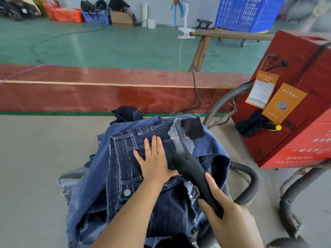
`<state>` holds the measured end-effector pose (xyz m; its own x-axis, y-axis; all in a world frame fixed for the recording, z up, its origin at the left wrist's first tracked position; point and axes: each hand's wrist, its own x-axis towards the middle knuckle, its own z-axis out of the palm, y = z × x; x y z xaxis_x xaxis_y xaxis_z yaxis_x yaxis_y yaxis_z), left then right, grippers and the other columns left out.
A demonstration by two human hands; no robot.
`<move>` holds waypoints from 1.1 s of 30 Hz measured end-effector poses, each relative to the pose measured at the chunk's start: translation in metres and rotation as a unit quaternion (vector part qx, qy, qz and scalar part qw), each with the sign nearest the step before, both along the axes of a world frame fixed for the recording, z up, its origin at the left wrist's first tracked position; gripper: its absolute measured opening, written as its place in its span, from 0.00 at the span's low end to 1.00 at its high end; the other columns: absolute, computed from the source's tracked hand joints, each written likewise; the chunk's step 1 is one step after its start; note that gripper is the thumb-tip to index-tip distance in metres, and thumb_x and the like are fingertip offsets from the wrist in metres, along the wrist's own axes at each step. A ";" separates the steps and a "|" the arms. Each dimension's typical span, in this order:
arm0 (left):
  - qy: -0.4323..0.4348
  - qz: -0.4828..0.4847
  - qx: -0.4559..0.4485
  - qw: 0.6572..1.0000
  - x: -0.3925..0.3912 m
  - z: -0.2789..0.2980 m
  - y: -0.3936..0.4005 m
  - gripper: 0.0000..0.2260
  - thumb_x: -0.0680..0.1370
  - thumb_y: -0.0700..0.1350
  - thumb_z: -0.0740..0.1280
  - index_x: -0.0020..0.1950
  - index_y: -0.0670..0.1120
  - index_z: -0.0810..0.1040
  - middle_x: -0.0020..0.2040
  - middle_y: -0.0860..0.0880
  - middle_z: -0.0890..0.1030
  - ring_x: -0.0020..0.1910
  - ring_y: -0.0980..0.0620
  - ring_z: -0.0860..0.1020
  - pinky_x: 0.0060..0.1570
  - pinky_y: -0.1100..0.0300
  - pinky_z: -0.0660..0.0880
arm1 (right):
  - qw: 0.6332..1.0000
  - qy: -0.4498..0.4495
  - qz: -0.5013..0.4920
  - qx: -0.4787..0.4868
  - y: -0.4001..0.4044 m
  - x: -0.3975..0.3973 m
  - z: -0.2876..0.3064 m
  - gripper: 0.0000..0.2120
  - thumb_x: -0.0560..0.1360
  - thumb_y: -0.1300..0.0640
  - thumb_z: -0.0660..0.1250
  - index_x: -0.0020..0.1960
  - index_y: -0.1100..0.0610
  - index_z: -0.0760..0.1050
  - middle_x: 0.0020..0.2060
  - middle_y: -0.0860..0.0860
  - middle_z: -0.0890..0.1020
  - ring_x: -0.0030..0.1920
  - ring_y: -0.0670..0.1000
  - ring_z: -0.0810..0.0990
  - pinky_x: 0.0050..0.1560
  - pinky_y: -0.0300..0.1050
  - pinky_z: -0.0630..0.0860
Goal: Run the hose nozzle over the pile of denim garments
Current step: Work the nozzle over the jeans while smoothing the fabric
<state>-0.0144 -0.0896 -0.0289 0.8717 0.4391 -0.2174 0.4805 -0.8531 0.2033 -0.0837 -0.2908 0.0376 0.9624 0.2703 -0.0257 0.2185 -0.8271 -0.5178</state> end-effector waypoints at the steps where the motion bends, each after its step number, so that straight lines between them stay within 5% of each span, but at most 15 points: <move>1: -0.002 0.000 0.001 1.000 -0.001 0.000 -0.001 0.63 0.64 0.72 0.68 0.75 0.43 0.28 0.77 0.50 0.31 0.76 0.44 0.31 0.69 0.31 0.40 | 1.000 -0.002 0.003 -0.019 0.004 0.001 -0.003 0.33 0.74 0.38 0.64 0.62 0.23 0.40 0.59 0.39 0.78 0.58 0.43 0.78 0.50 0.31 0.72; 3: 0.001 -0.001 0.006 1.000 -0.001 0.001 -0.002 0.63 0.63 0.74 0.67 0.75 0.43 0.28 0.77 0.49 0.31 0.76 0.44 0.31 0.69 0.31 0.40 | 0.999 -0.016 0.012 -0.050 0.015 0.006 -0.006 0.32 0.76 0.37 0.60 0.64 0.24 0.36 0.45 0.40 0.80 0.50 0.43 0.81 0.41 0.33 0.71; 5: 0.008 0.000 0.009 1.000 -0.001 0.002 -0.001 0.63 0.63 0.75 0.65 0.75 0.43 0.28 0.77 0.49 0.31 0.76 0.44 0.31 0.69 0.31 0.40 | 0.997 -0.029 0.029 -0.065 0.027 0.018 -0.006 0.31 0.77 0.36 0.57 0.68 0.25 0.37 0.43 0.43 0.81 0.46 0.45 0.81 0.35 0.35 0.68; 8: 0.015 -0.001 0.010 1.000 -0.001 0.002 -0.001 0.61 0.64 0.75 0.64 0.75 0.43 0.28 0.77 0.50 0.30 0.75 0.44 0.31 0.69 0.31 0.40 | 0.999 -0.004 0.044 -0.025 0.038 0.039 0.002 0.28 0.78 0.38 0.59 0.73 0.29 0.48 0.38 0.44 0.79 0.40 0.45 0.80 0.34 0.38 0.69; 13: 0.008 0.000 -0.001 1.000 -0.001 0.002 -0.001 0.63 0.63 0.75 0.65 0.75 0.44 0.28 0.77 0.50 0.31 0.76 0.45 0.32 0.69 0.31 0.40 | 0.997 -0.034 0.038 0.063 0.022 0.036 0.023 0.29 0.74 0.39 0.63 0.60 0.20 0.45 0.29 0.40 0.78 0.33 0.40 0.77 0.36 0.36 0.73; 15: 0.008 0.000 -0.003 1.000 0.000 0.002 -0.001 0.63 0.62 0.75 0.65 0.75 0.44 0.28 0.77 0.50 0.31 0.76 0.45 0.32 0.69 0.31 0.39 | 0.997 -0.045 0.025 0.054 0.013 0.022 0.024 0.31 0.73 0.40 0.65 0.62 0.20 0.47 0.32 0.41 0.80 0.35 0.40 0.78 0.39 0.33 0.73; 19: 0.002 -0.001 0.003 1.000 0.001 0.000 0.000 0.63 0.63 0.75 0.66 0.75 0.43 0.28 0.77 0.50 0.30 0.76 0.44 0.31 0.69 0.31 0.39 | 1.000 -0.022 0.000 0.011 0.001 0.001 0.010 0.35 0.72 0.41 0.68 0.64 0.23 0.45 0.51 0.37 0.82 0.57 0.43 0.79 0.47 0.32 0.72; 22: -0.012 0.005 -0.005 1.000 -0.001 -0.002 -0.002 0.62 0.65 0.71 0.69 0.76 0.43 0.29 0.78 0.50 0.32 0.76 0.44 0.32 0.69 0.31 0.39 | 0.998 -0.007 0.013 -0.062 0.006 -0.001 -0.001 0.32 0.75 0.36 0.60 0.64 0.23 0.37 0.54 0.40 0.79 0.53 0.42 0.80 0.48 0.31 0.73; 26: -0.002 0.002 0.010 1.000 -0.001 0.000 -0.002 0.62 0.63 0.75 0.65 0.75 0.43 0.29 0.77 0.49 0.31 0.76 0.44 0.32 0.69 0.31 0.40 | 0.996 -0.027 0.030 -0.077 0.026 0.015 -0.007 0.31 0.78 0.36 0.55 0.69 0.27 0.36 0.40 0.45 0.77 0.43 0.44 0.80 0.35 0.35 0.70; 29: 0.003 0.002 0.010 1.000 -0.001 0.000 -0.001 0.61 0.64 0.75 0.64 0.76 0.43 0.29 0.77 0.50 0.31 0.76 0.45 0.31 0.70 0.31 0.41 | 0.998 0.002 0.050 -0.032 0.038 0.039 0.001 0.29 0.78 0.39 0.58 0.74 0.30 0.46 0.35 0.44 0.78 0.37 0.44 0.78 0.31 0.38 0.67; 33: -0.002 0.003 0.001 1.000 -0.002 0.001 -0.001 0.62 0.63 0.76 0.64 0.76 0.44 0.30 0.78 0.50 0.32 0.76 0.45 0.32 0.70 0.32 0.40 | 0.997 -0.020 0.050 0.063 0.027 0.043 0.017 0.29 0.75 0.40 0.63 0.62 0.21 0.47 0.26 0.40 0.76 0.32 0.40 0.77 0.33 0.37 0.72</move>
